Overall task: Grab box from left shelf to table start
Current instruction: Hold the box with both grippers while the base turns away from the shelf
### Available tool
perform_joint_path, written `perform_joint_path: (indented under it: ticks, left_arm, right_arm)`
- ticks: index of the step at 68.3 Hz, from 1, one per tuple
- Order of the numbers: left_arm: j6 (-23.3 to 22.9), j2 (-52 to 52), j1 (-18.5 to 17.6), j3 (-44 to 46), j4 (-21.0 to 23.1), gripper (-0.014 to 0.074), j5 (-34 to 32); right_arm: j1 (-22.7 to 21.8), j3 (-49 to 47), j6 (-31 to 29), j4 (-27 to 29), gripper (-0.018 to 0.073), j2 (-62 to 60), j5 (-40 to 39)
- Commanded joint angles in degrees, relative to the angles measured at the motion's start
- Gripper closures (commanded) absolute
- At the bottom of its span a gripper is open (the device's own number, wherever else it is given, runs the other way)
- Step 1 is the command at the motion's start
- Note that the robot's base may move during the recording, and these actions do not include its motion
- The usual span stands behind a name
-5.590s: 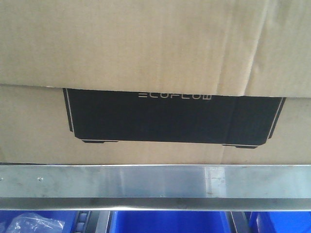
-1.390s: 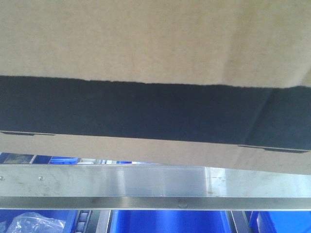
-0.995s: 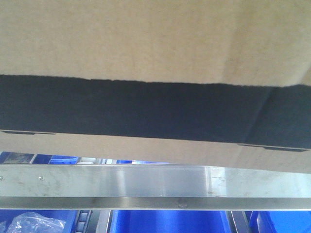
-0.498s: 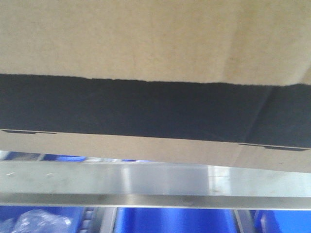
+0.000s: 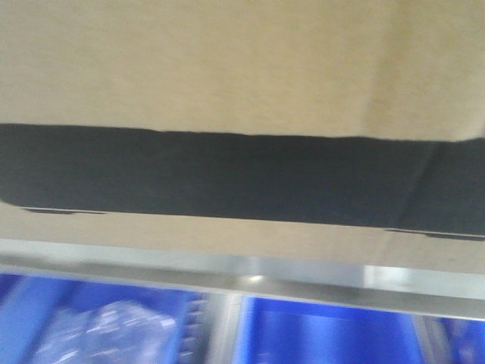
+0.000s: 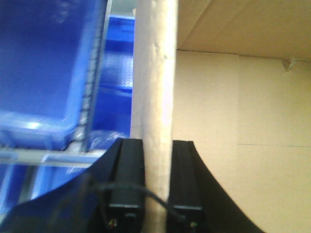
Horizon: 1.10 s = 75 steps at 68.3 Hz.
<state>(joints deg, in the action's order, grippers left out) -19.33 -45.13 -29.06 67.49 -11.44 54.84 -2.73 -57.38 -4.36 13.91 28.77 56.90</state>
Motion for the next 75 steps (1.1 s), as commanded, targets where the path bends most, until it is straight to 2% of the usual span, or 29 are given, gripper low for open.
perform_joint_path:
  ticks: [1, 55, 75]
  left_arm:
    - [-0.70, -0.64, -0.61, 1.99, 1.69, 0.0688, -6.21]
    - [-0.70, -6.52, -0.61, 1.99, 1.80, 0.0688, -6.21]
    - [-0.70, -6.36, -0.61, 1.99, 1.08, 0.0688, -13.66]
  right_arm:
    - [-0.17, -2.27, -1.65, 2.34, 0.0501, 0.15, -9.91]
    - [-0.17, -2.27, -1.65, 2.34, 0.0501, 0.15, -9.91]
    - [-0.17, -2.27, -1.65, 2.34, 0.0501, 0.15, -9.91]
